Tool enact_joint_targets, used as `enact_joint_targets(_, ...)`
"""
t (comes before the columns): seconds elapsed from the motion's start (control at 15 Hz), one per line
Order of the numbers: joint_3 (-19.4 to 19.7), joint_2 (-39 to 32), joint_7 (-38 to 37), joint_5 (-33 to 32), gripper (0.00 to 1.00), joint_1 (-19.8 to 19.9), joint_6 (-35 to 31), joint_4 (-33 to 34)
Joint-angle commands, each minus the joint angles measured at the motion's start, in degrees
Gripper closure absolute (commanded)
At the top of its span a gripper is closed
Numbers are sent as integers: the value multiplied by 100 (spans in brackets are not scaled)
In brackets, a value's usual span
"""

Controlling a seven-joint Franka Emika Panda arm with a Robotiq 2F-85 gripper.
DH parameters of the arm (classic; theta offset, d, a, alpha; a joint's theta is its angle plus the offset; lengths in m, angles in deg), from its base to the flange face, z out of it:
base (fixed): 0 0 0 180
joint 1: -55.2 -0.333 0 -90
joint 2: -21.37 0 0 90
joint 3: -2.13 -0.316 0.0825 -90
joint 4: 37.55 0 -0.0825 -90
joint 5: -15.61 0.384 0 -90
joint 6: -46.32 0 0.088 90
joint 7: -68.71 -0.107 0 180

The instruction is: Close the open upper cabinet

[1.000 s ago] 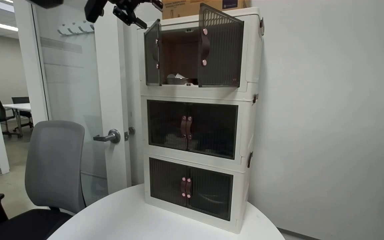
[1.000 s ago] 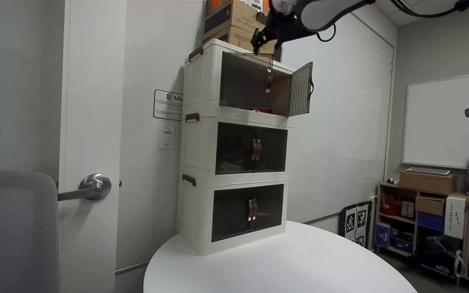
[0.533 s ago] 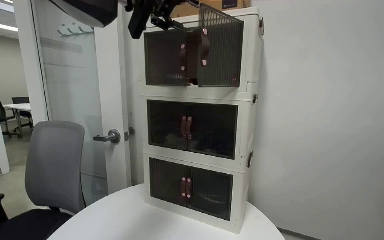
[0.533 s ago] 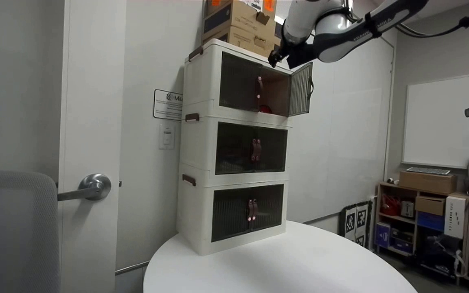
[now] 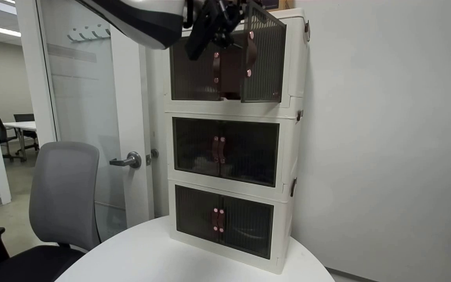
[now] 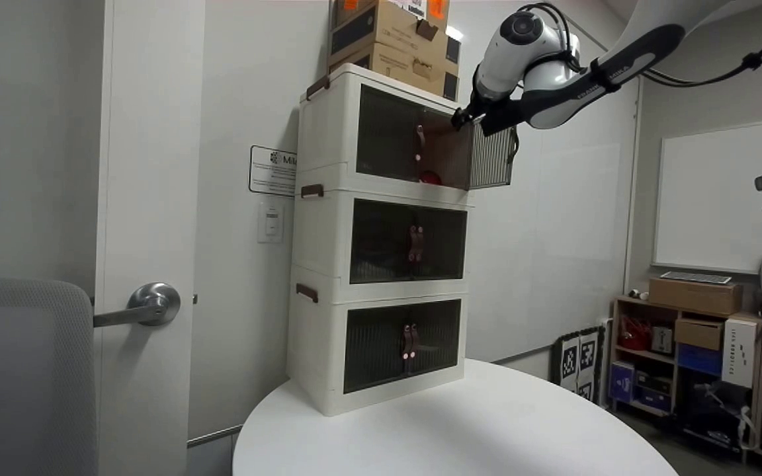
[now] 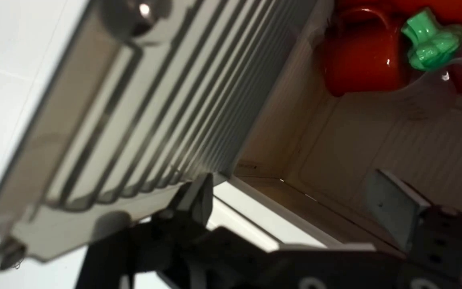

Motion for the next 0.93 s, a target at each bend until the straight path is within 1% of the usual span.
enact_joint_targets(0.0,-71,135,512,573,0,191,-447,-152)
enact_joint_targets(0.13,-175,346,1023,1163,0,268,-625,-436)
enact_joint_targets(0.33,-448,835,2150,2437,0,376,-800,-1069)
enact_joint_targets(0.4,-357,1038,2620,2981,0,213,-772,-1293)
enact_joint_targets(0.53,-417,1492,3460,3944,0,99,-661,-1741)
enact_joint_targets(0.67,-382,1983,4364,4919,0,-98,-442,-2100)
enact_joint_targets(0.8,-370,2484,5253,5858,0,-320,-64,-2429)
enact_joint_targets(0.87,-350,2745,5700,6341,0,-446,232,-2541)
